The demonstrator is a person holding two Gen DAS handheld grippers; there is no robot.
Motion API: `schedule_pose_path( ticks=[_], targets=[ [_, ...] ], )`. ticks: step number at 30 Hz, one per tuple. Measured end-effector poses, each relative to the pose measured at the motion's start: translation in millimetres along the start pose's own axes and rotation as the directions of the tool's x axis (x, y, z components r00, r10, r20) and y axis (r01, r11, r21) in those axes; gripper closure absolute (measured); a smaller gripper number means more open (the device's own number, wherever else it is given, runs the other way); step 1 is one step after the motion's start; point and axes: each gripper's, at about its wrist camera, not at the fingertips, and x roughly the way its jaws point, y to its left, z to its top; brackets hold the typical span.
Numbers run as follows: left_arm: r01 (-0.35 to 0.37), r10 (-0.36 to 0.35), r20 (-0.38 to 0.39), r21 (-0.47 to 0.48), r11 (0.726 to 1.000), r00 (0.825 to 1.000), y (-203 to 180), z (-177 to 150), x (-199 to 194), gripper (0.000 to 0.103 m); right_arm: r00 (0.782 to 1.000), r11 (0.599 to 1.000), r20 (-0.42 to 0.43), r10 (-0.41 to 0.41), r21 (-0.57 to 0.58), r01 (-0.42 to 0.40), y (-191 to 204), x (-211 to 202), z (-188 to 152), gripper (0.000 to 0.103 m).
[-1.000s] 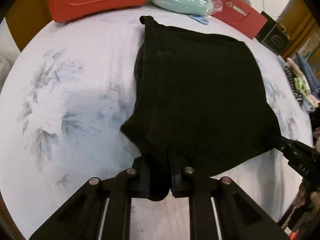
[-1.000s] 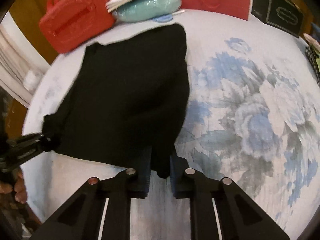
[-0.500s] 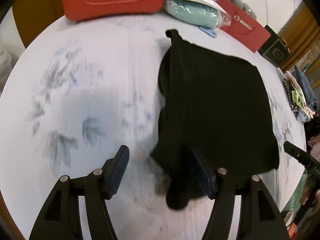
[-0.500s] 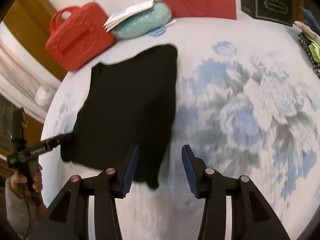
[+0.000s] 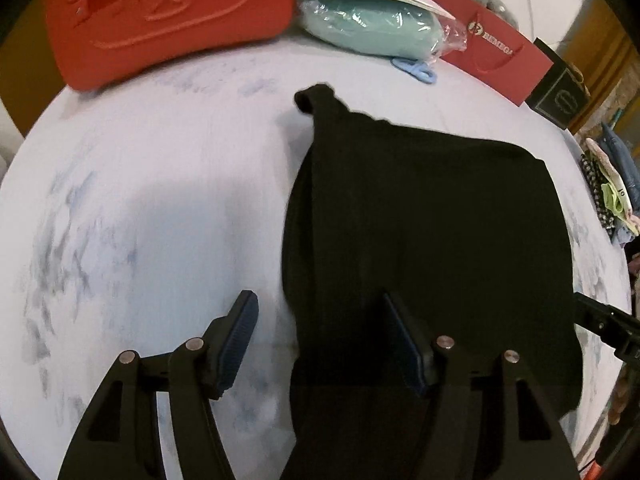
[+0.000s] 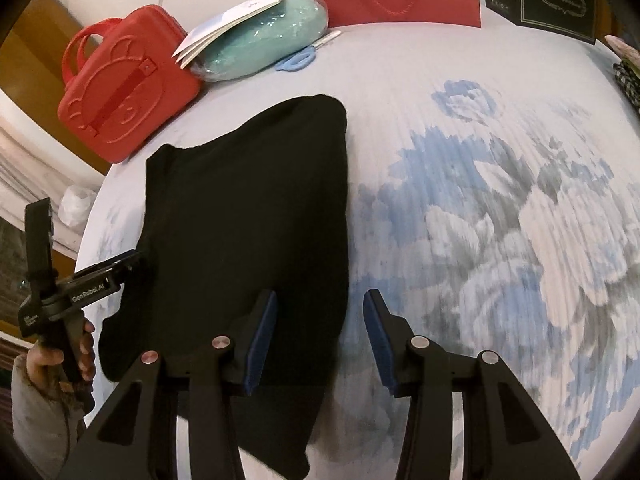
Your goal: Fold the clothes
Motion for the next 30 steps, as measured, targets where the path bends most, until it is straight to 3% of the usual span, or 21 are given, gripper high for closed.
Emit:
schedule_pose_path(
  ticks=[3, 5, 9, 13, 16, 22, 27, 28, 30],
  targets=[
    [-0.013, 0.013, 0.002, 0.041, 0.999, 1.0, -8, 2, 6, 0.038, 1.0, 1.0, 0.002, -0.004, -0.003, 0.004, -1, 8, 5, 0.058],
    [0.003, -0.003, 0.0, 0.057, 0.998, 1.0, -12, 2, 9, 0.05, 1.0, 1.0, 0.009, -0.008, -0.019, 0.008, 0, 13, 7, 0.058],
    [-0.004, 0.004, 0.001, 0.08, 0.997, 1.0, -14, 4, 13, 0.053, 1.0, 1.0, 0.012, 0.002, -0.026, -0.001, -1, 22, 8, 0.065],
    [0.023, -0.022, -0.017, 0.052, 0.998, 1.0, -12, 13, 22, 0.067, 0.999, 1.0, 0.037, 0.028, -0.006, -0.028, -3, 17, 9, 0.068],
    [0.028, -0.027, -0.011, 0.051, 0.998, 1.0, -11, 11, 21, 0.066, 0.997, 0.999, 0.056, 0.048, 0.009, -0.049, -4, 13, 10, 0.066],
    [0.037, -0.036, -0.006, 0.059, 0.998, 0.999, -17, 11, 20, 0.049, 0.992, 0.996, 0.091, 0.082, 0.033, -0.085, -6, 6, 11, 0.056],
    [0.027, -0.027, 0.005, 0.068, 0.997, 1.0, -20, 10, 21, 0.049, 0.998, 0.999, 0.055, 0.033, -0.008, -0.032, 3, 27, 13, 0.056],
    [0.024, -0.024, 0.005, 0.066, 0.998, 1.0, -20, 10, 21, 0.051, 0.998, 1.0, 0.055, 0.013, -0.026, -0.012, 6, 28, 13, 0.058],
    [0.021, -0.021, -0.002, 0.063, 0.998, 1.0, -18, 9, 20, 0.076, 0.999, 0.999, 0.042, 0.013, -0.044, -0.011, 10, 28, 11, 0.084]
  ],
)
